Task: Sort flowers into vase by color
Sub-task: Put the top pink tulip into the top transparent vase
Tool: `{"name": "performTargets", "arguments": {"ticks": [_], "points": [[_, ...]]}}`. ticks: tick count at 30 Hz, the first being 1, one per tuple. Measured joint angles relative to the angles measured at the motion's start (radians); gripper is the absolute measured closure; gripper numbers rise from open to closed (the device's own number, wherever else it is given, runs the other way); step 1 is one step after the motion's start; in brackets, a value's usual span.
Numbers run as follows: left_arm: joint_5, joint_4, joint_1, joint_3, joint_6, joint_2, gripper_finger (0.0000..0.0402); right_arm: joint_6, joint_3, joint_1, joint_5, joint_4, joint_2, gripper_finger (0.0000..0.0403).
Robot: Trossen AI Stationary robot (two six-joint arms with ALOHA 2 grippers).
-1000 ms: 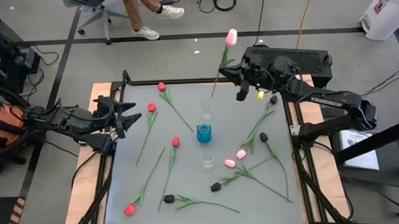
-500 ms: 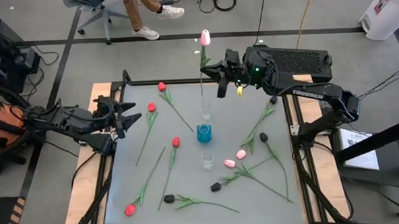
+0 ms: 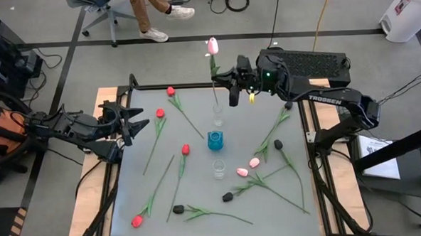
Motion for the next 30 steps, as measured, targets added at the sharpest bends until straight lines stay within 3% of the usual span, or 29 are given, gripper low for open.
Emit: {"name": "performTargets", "arguments": {"ticks": [24,30], "points": [[0.0,0.0,0.0,0.0,0.0,0.0,0.0082,-0.072,-0.022,0.002,0.005,-0.027,0.004,0.0403],[0.0,0.0,0.0,0.0,0.0,0.0,0.0082,-0.058,-0.067,0.002,0.005,0.068,0.005,0.0403]]}}
